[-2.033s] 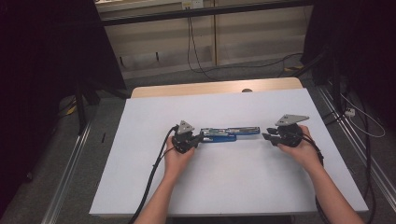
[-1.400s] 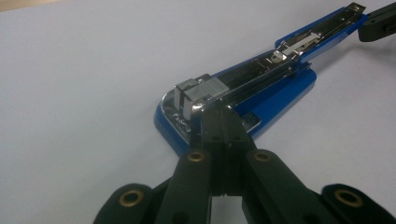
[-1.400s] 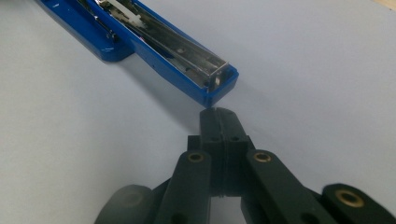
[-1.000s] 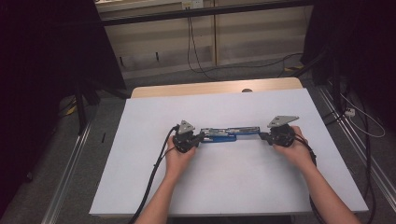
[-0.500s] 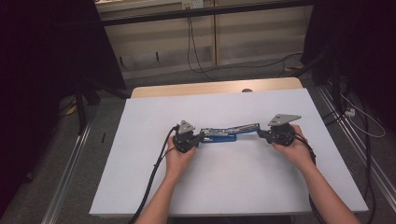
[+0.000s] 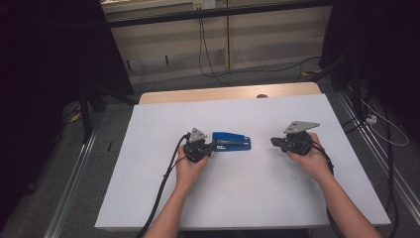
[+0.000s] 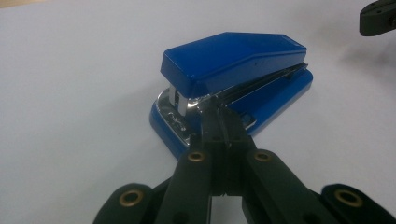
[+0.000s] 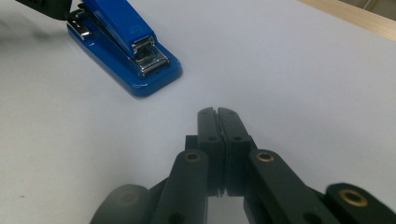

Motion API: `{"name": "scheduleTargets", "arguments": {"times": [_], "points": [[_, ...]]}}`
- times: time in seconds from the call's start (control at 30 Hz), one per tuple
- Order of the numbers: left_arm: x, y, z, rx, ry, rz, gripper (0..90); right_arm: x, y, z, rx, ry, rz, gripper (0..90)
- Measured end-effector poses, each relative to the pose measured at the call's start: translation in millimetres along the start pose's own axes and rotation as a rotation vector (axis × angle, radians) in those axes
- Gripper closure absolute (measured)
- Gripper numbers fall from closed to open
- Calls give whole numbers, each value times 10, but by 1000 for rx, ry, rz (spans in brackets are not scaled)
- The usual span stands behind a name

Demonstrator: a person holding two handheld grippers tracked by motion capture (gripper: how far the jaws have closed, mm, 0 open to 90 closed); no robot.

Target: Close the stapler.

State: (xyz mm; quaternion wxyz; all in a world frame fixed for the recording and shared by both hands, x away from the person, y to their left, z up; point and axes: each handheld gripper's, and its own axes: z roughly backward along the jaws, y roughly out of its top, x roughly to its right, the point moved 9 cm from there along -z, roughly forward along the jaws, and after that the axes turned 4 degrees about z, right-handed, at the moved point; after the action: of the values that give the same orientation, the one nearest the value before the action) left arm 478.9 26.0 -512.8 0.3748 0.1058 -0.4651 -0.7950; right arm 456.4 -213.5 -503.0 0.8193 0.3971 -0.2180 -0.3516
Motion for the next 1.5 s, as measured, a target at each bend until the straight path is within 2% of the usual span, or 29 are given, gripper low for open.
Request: {"name": "scheduleTargets", "arguments": {"times": [0.07,0.2,0.3,0.37,0.43,0.47,0.63,0.83,1.23,1.5], "points": [[6,-5,7,-7,-8,-1,900,-6,2,1,9,3,-14,836],[29,27,57,11,-29,22,879,-16,2,12,31,15,-46,762],[27,42,107,17,-27,37,807,-32,-6,31,37,19,-63,699],[20,42,141,18,-24,50,710,-46,-15,38,39,17,-70,635],[31,37,178,13,-33,40,700,-72,-29,53,34,17,-69,580],[37,39,197,13,-36,44,663,-87,-29,70,40,16,-78,556],[65,73,323,35,-48,60,544,-139,-44,149,44,13,-88,492],[64,49,446,35,-51,56,418,-213,-61,260,57,9,-101,403],[46,-17,726,41,-42,43,257,-356,-188,452,42,-2,-80,301],[32,-100,888,36,-37,37,206,-390,-272,589,44,-17,-77,263]]}}
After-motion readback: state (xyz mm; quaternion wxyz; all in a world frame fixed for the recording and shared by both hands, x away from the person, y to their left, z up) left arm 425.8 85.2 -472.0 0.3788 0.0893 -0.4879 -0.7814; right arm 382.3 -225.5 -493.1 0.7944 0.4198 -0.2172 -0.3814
